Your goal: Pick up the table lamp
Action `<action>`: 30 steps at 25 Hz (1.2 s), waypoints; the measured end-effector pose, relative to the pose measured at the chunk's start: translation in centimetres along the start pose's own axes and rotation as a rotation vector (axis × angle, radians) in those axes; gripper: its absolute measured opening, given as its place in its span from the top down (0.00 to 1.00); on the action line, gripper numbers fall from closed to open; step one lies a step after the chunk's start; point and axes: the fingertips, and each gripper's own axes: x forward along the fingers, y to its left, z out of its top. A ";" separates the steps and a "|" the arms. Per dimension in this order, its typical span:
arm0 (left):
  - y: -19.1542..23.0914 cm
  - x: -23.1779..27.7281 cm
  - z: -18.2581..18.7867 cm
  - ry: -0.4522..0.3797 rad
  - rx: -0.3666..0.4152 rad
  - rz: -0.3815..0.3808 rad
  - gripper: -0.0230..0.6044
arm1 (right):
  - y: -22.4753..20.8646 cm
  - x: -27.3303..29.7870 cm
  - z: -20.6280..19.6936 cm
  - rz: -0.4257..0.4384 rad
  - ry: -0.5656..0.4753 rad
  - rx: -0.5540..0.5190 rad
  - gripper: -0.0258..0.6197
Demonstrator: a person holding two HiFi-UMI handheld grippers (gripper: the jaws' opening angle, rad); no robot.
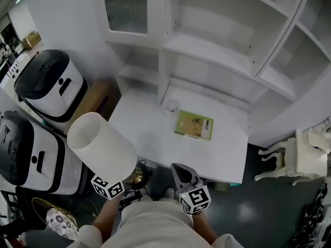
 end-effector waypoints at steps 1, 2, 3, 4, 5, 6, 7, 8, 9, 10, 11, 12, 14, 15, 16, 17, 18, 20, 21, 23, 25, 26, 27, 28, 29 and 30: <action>-0.3 -0.4 -0.4 0.004 0.007 -0.005 0.92 | 0.3 0.0 0.1 0.007 0.000 -0.005 0.94; -0.6 -0.9 -0.7 0.007 0.017 -0.008 0.92 | 0.5 0.1 0.1 0.011 0.001 -0.011 0.94; -0.8 -1.3 -1.0 0.010 0.028 -0.008 0.92 | 0.7 0.2 0.1 0.015 0.001 -0.017 0.94; -1.1 -1.7 -1.2 0.011 0.039 -0.006 0.92 | 0.9 0.2 0.1 0.018 0.001 -0.018 0.94; -1.3 -2.0 -1.4 0.011 0.047 -0.004 0.92 | 1.1 0.3 0.2 0.021 0.000 -0.017 0.94; -1.6 -2.4 -1.5 0.011 0.051 -0.002 0.92 | 1.3 0.3 0.2 0.024 0.000 -0.013 0.94; -1.8 -2.7 -1.7 0.011 0.050 -0.002 0.92 | 1.6 0.3 0.1 0.026 0.000 -0.011 0.94; -2.0 -3.0 -1.9 0.010 0.044 -0.005 0.92 | 1.8 0.4 0.1 0.027 0.002 -0.013 0.94; -2.1 -3.3 -2.0 0.007 0.035 -0.008 0.92 | 2.1 0.4 0.0 0.028 0.005 -0.018 0.94; -2.2 -3.5 -2.1 0.004 0.025 -0.012 0.92 | 2.3 0.4 -0.1 0.029 0.009 -0.023 0.94; -2.4 -3.7 -2.2 0.001 0.017 -0.016 0.92 | 2.6 0.4 -0.2 0.031 0.012 -0.027 0.94; -2.5 -3.9 -2.2 -0.001 0.012 -0.020 0.92 | 2.8 0.5 -0.2 0.034 0.013 -0.030 0.94; -2.6 -4.1 -2.2 -0.002 0.013 -0.024 0.92 | 3.0 0.5 -0.2 0.034 0.014 -0.031 0.94; -2.7 -4.2 -2.2 0.000 0.017 -0.025 0.92 | 3.1 0.6 -0.2 0.033 0.014 -0.029 0.94; -2.7 -4.3 -2.3 0.003 0.021 -0.025 0.92 | 3.2 0.5 -0.2 0.032 0.015 -0.028 0.94; -2.8 -4.4 -2.5 0.006 0.026 -0.026 0.92 | 3.2 0.5 -0.3 0.031 0.016 -0.026 0.94; -2.8 -4.5 -2.6 0.009 0.029 -0.028 0.92 | 3.3 0.5 -0.4 0.030 0.018 -0.024 0.94; -2.9 -4.6 -2.8 0.012 0.032 -0.030 0.92 | 3.5 0.5 -0.5 0.030 0.022 -0.025 0.94; -2.9 -4.7 -2.8 0.013 0.030 -0.031 0.92 | 3.6 0.6 -0.5 0.029 0.024 -0.026 0.94; -2.9 -4.8 -2.8 0.012 0.024 -0.033 0.92 | 3.7 0.6 -0.4 0.027 0.025 -0.028 0.94; -2.8 -4.9 -2.8 0.013 0.018 -0.033 0.92 | 3.8 0.5 -0.3 0.026 0.026 -0.031 0.94; -2.7 -4.9 -2.8 0.011 0.020 -0.031 0.92 | 3.8 0.5 -0.3 0.027 0.026 -0.033 0.94; -2.5 -4.8 -2.7 0.007 0.025 -0.028 0.92 | 3.7 0.6 -0.2 0.027 0.024 -0.037 0.94; -2.2 -4.7 -2.5 0.002 0.031 -0.026 0.92 | 3.7 0.7 0.0 0.027 0.020 -0.042 0.94; -1.8 -4.5 -2.3 -0.004 0.040 -0.025 0.92 | 3.6 0.8 0.1 0.025 0.016 -0.048 0.94; -1.5 -4.3 -2.0 -0.010 0.048 -0.023 0.92 | 3.5 0.9 0.2 0.023 0.012 -0.052 0.94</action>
